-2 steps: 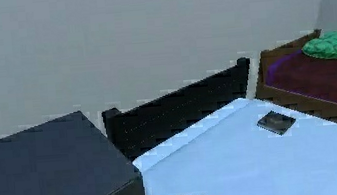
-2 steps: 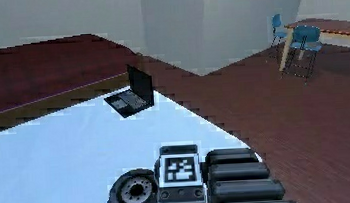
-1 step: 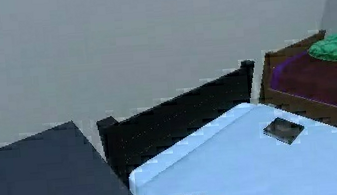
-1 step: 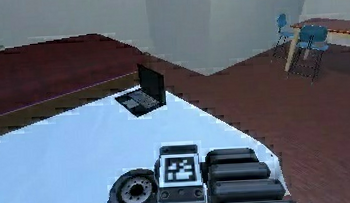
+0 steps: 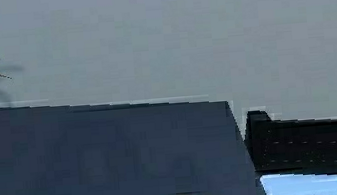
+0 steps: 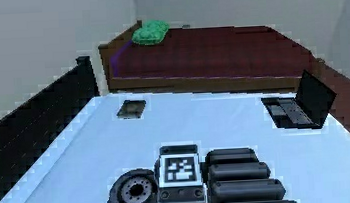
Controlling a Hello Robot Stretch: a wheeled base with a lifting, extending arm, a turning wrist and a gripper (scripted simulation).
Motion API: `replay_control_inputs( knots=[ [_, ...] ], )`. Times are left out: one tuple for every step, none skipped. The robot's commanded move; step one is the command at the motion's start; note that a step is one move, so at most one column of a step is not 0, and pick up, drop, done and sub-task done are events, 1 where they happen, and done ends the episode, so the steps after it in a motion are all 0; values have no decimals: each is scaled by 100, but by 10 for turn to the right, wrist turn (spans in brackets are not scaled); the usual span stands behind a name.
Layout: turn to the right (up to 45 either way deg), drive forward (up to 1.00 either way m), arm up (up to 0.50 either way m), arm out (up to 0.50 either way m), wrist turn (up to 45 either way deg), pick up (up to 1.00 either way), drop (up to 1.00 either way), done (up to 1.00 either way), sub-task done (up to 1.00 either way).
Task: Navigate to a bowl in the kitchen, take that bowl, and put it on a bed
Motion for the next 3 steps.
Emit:
replay_control_inputs(
  knots=[
    [-300,0,0,0,0,0,0,0,0],
    [450,0,0,0,0,0,0,0,0],
    [240,0,0,0,0,0,0,0,0]
  ],
)
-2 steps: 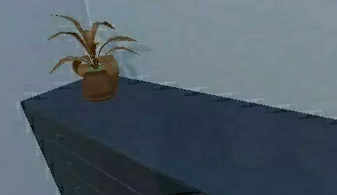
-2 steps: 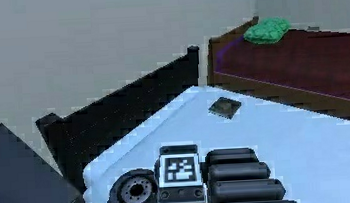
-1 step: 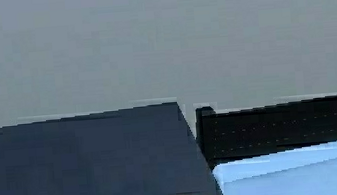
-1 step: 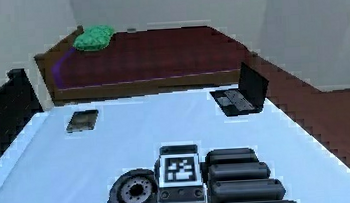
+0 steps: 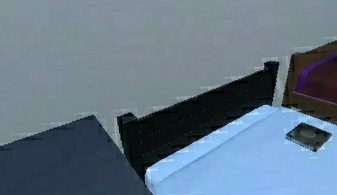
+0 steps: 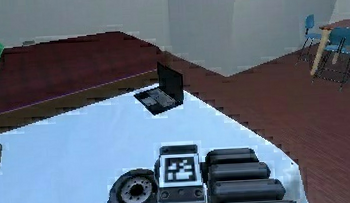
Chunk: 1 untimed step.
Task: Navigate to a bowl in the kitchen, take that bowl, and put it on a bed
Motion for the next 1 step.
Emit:
replay_control_inputs(
  knots=[
    [0,0,0,48,0,0,0,0,0]
  ],
)
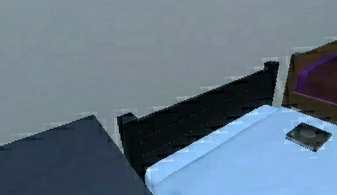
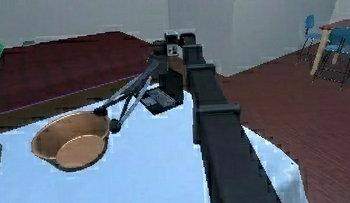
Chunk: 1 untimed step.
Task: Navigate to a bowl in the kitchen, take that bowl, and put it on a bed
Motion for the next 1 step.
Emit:
replay_control_inputs(
  knots=[
    [0,0,0,0,390,0,0,0,0]
  ],
)
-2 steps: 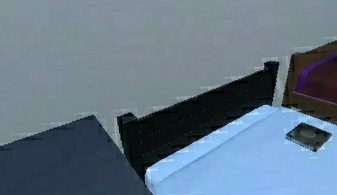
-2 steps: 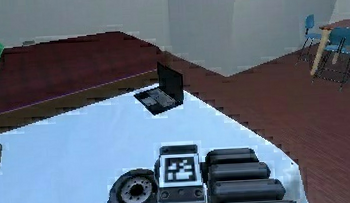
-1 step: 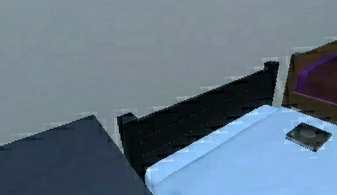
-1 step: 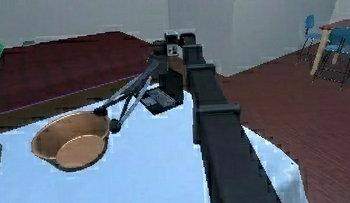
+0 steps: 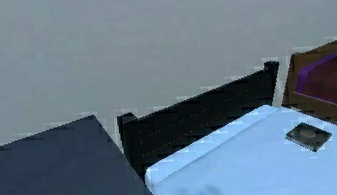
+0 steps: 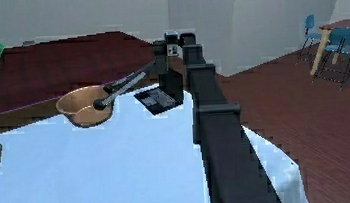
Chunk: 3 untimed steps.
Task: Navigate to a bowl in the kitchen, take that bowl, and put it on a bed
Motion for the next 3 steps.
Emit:
replay_control_inputs(
  knots=[
    [0,0,-26,0,0,0,0,0,0],
    [0,0,-32,0,0,0,0,0,0],
    [0,0,0,0,0,0,100,0,0]
  ],
)
